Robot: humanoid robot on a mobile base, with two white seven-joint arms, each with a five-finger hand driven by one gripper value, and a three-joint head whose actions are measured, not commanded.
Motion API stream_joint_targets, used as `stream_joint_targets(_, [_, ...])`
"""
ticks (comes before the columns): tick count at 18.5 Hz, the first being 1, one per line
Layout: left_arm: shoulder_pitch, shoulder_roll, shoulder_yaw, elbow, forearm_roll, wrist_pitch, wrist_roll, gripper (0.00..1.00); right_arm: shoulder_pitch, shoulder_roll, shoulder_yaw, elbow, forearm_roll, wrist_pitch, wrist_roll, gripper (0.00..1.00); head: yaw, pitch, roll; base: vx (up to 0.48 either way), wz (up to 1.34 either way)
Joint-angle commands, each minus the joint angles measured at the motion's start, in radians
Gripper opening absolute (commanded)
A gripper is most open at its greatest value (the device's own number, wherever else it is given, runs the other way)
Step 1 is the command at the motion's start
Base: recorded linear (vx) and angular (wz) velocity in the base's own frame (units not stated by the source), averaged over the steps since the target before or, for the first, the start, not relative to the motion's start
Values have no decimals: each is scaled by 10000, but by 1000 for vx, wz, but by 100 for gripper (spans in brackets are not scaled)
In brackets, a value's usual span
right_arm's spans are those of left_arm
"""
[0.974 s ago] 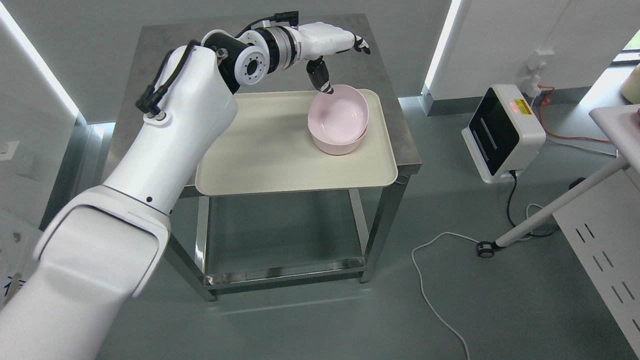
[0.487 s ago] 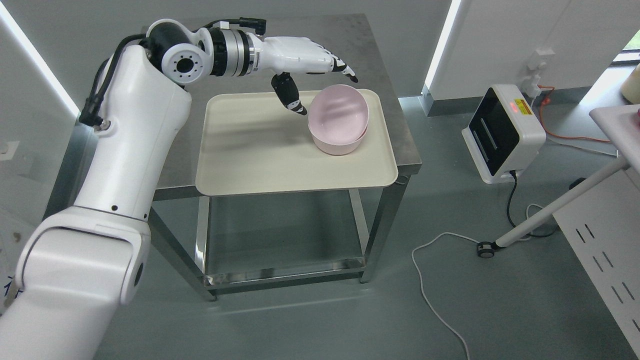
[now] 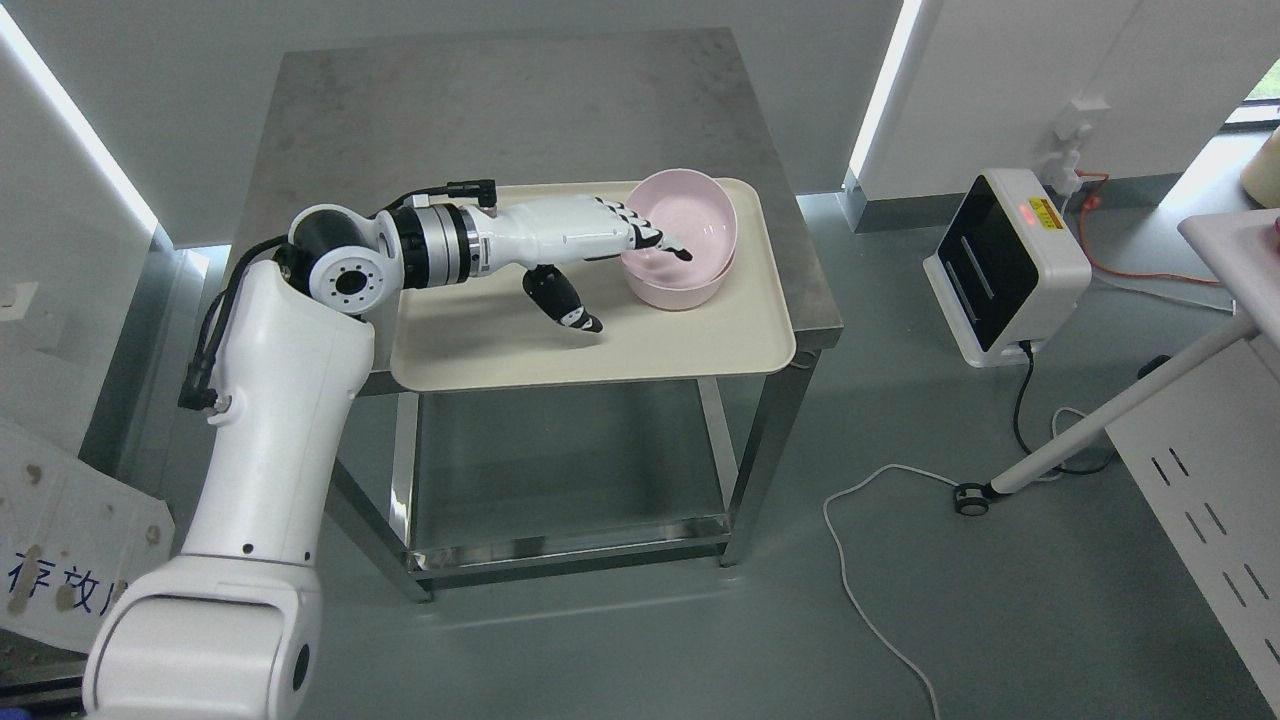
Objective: Stack pink IKEA bowls on left shelf middle
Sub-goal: 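Grasp the rim of the stacked pink bowls with the left hand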
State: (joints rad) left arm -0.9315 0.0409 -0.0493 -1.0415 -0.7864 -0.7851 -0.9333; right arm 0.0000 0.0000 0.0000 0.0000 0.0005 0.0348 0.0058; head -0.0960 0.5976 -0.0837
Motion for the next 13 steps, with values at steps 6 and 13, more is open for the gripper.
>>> stream_joint_targets(6, [649, -235, 343, -1120, -67, 270, 53, 79, 291, -175, -123, -337, -5, 5, 3, 100, 0, 0, 0, 0, 0])
stream_joint_targets(13, [388, -235, -2234, -1120, -98, 2403, 1249, 79, 291, -175, -108, -337, -5, 5, 3, 100, 0, 0, 0, 0, 0])
